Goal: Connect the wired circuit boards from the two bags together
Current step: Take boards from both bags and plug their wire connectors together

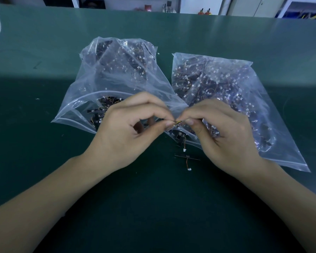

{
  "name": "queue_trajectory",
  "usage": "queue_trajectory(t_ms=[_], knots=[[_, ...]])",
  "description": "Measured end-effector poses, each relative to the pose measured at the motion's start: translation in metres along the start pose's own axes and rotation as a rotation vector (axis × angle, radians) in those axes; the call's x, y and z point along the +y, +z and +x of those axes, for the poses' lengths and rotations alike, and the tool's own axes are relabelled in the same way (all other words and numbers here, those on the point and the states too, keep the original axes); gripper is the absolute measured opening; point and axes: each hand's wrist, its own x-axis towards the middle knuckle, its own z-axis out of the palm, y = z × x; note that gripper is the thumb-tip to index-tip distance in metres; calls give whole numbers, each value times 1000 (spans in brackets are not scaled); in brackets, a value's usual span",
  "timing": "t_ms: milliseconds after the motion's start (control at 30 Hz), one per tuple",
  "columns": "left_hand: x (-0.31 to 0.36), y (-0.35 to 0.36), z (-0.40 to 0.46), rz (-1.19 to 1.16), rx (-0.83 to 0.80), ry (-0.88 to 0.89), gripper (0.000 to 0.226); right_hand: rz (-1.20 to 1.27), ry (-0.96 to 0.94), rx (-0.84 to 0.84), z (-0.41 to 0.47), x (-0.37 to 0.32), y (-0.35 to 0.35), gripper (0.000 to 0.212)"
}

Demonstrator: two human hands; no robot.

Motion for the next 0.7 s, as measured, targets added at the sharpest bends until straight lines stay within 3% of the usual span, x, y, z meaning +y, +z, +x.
queue_trajectory(t_ms=[200, 400, 700], knots=[[0, -2, -2, -296, -132, -239, 12, 20, 32, 18, 0, -2, 0, 15], [-1, -1, 1, -437, -199, -372, 13, 63, 89, 5, -1, -1, -2, 11], [-4, 1, -1, -452, -224, -395, 15, 105, -8, -30, -1, -1, 1, 19]])
